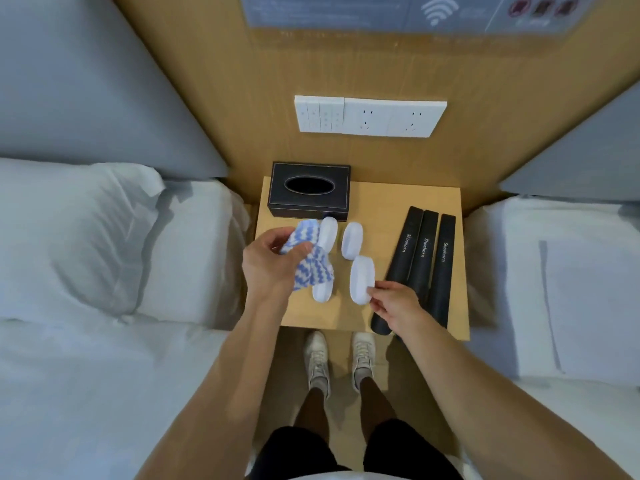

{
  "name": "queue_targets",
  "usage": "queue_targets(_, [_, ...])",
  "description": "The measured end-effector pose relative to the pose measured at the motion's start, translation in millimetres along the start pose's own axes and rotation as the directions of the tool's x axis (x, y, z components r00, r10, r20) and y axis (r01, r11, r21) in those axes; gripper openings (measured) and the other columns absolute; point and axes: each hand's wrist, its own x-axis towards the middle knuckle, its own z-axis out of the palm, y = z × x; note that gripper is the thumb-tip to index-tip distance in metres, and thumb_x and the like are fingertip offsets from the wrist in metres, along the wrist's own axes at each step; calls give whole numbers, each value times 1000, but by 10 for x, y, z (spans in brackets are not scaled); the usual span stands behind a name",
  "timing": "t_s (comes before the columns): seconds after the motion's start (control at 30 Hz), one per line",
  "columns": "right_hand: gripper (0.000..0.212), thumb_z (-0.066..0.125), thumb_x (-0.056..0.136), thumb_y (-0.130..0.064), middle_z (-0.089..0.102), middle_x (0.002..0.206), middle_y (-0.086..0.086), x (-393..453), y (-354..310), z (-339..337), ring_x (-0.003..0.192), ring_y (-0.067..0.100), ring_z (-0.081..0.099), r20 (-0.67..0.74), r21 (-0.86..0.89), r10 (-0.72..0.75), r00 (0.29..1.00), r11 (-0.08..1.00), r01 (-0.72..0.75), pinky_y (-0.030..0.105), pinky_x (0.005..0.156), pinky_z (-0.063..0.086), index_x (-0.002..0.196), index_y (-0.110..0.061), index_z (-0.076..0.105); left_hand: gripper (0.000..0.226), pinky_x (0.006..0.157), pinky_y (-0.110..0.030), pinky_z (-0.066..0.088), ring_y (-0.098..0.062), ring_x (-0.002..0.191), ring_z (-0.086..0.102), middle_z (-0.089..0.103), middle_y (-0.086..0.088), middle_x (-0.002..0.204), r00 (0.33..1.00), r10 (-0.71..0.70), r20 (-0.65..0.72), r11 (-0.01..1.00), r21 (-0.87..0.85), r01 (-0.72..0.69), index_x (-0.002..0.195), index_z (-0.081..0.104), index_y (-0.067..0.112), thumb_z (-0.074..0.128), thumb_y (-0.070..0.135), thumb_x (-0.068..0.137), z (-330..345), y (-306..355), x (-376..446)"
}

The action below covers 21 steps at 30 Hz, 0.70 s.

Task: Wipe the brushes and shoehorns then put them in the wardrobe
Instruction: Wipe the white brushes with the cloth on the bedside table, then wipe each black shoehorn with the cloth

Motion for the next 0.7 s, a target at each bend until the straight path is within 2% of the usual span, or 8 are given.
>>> queue_targets(0.1, [24,74,84,4,68,82,12,300,181,41,73,22,62,-76,-77,4,997,997,-10,36,81,56,106,-4,68,22,81,-39,61,-11,89,70,72,10,96,999,-45,-14,998,-36,45,101,70,27,79,25,81,52,-143,26])
queue_targets(0.23, [29,79,81,-1,69,87,12,656,294,137,74,24,66,-108,-200,-50,993,979,28,33,76,57,108,-4,69,21,78,-33,61,-5,85,70,71,18,89,998,-58,-4,998,-35,57,91,68,36,78,21,82,85,-333,78])
queue_targets(0.37, [17,81,79,-8,70,87,6,899,353,248,90,27,72,-114,-311,-87,990,949,48,43,91,58,91,-15,72,21,80,-33,61,-5,87,70,72,16,95,999,-54,8,999,0,54,103,69,28,76,23,84,78,-507,98])
queue_targets(0.47, [18,82,78,-7,69,86,3,962,405,315,92,26,72,-131,-319,-104,986,946,57,42,91,59,88,-17,71,24,83,-40,60,-11,90,71,73,9,99,997,-76,17,997,-16,76,108,70,21,76,19,84,48,-605,105])
queue_targets(0.57, [24,83,77,-8,71,93,8,1001,456,327,94,28,71,-145,-374,-121,982,926,58,44,89,59,75,-22,64,24,84,-43,60,-12,91,71,74,7,99,996,-89,22,995,-30,90,106,71,22,76,18,83,23,-646,114])
queue_targets(0.63, [21,84,76,-10,72,99,11,996,453,319,95,29,71,-149,-413,-113,982,910,41,43,87,60,82,-19,66,24,84,-42,60,-11,90,71,73,8,98,996,-86,25,996,-32,87,106,71,22,77,18,83,24,-646,129])
queue_targets(0.7, [27,82,77,-17,70,101,9,972,425,298,95,26,69,-160,-490,-116,980,871,23,39,84,59,99,-16,66,25,83,-40,60,-10,90,71,73,9,99,997,-72,34,997,-30,73,108,70,22,76,19,84,32,-628,144])
